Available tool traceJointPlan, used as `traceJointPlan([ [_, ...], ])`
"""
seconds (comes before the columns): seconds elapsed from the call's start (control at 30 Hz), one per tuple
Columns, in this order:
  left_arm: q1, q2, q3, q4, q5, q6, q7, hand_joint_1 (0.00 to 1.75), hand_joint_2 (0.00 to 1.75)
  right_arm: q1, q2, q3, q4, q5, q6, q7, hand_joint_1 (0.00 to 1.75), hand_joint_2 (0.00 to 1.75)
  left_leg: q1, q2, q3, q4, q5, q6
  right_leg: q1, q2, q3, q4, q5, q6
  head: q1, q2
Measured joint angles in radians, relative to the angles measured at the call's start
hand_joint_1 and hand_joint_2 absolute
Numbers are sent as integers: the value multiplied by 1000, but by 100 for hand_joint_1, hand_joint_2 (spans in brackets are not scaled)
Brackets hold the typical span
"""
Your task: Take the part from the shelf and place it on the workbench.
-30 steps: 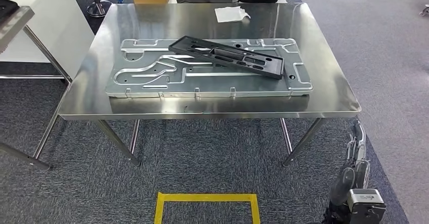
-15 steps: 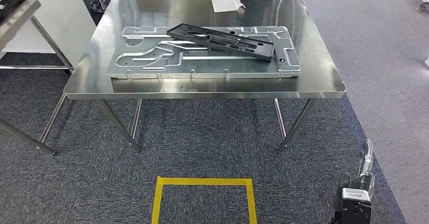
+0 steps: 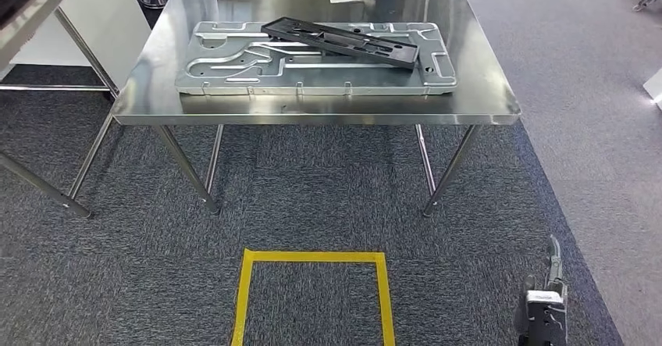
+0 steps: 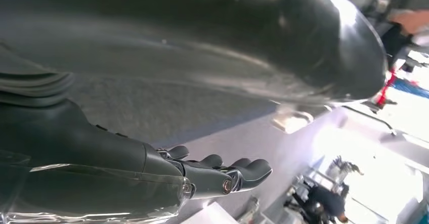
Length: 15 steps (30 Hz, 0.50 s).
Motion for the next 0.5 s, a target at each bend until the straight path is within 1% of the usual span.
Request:
traceJointPlan([
  [0.03,-1,1,0,0,-4,2,0,0,0,-5,-9,-3,29,32,-15,1,0,0,0,-4,-6,0,8,-7,3,0,10,-24,-9,-7,0,0],
  [0.07,0,2,0,0,-9,6,2,0,0,-17,-19,-7,73,75,-42,2,0,0,1,-9,-9,-1,16,-13,3,-8,7,-30,-6,-16,0,0],
  [0.1,1,4,0,0,-14,10,6,0,0,-37,-29,-10,134,120,-76,0,0,0,4,-13,-14,3,16,-19,3,-16,3,-32,2,-25,0,0],
  [0.13,4,6,0,0,-20,14,12,0,0,-61,-42,-13,209,162,-115,-6,0,0,6,-14,-22,20,-1,-24,2,-24,-1,-35,11,-34,0,0],
  [0.17,6,7,0,0,-25,17,19,0,0,-87,-55,-15,294,195,-152,-13,0,0,8,-14,-36,56,-33,-29,0,-32,-7,-37,19,-41,0,0],
  [0.2,8,8,0,0,-30,20,27,0,0,-112,-68,-15,379,216,-180,-17,0,0,10,-11,-56,112,-77,-33,1,-42,-13,-36,24,-46,0,0],
  [0.23,9,8,-1,0,-35,23,36,0,0,-140,-81,-16,469,227,-201,-19,0,0,10,-10,-78,179,-117,-37,2,-51,-20,-35,30,-49,0,0],
  [0.27,9,8,-1,0,-40,26,45,0,0,-169,-94,-18,563,233,-215,-18,0,0,11,-8,-95,239,-144,-41,4,-60,-28,-33,34,-49,0,0],
  [0.3,10,9,-1,0,-44,28,52,0,0,-199,-105,-20,655,235,-226,-19,0,0,11,-6,-99,273,-151,-43,5,-70,-36,-30,38,-48,0,0],
  [0.33,10,10,-1,0,-47,31,57,0,0,-226,-117,-23,745,235,-235,-24,0,0,12,-4,-85,270,-141,-44,6,-79,-42,-26,40,-47,0,0],
  [0.37,11,11,-1,0,-48,33,60,0,0,-246,-126,-24,819,235,-242,-31,0,0,11,1,-50,228,-118,-42,6,-90,-47,-23,41,-46,0,0],
  [0.4,11,13,-1,0,-49,34,61,0,0,-261,-133,-25,878,234,-247,-38,0,0,10,13,-2,159,-95,-38,7,-100,-50,-19,42,-44,0,0],
  [0.43,11,15,-1,0,-49,35,62,0,0,-274,-138,-25,927,234,-249,-42,0,0,6,30,44,88,-82,-32,8,-111,-53,-17,42,-41,0,0],
  [0.47,11,17,-2,0,-50,35,62,0,0,-285,-143,-26,967,233,-251,-45,0,0,1,45,77,34,-74,-24,9,-121,-54,-15,42,-36,0,0],
  [0.5,11,18,-2,0,-50,35,62,0,0,-296,-148,-26,1001,231,-251,-47,0,0,-3,55,93,2,-75,-16,11,-130,-55,-13,42,-30,0,0],
])
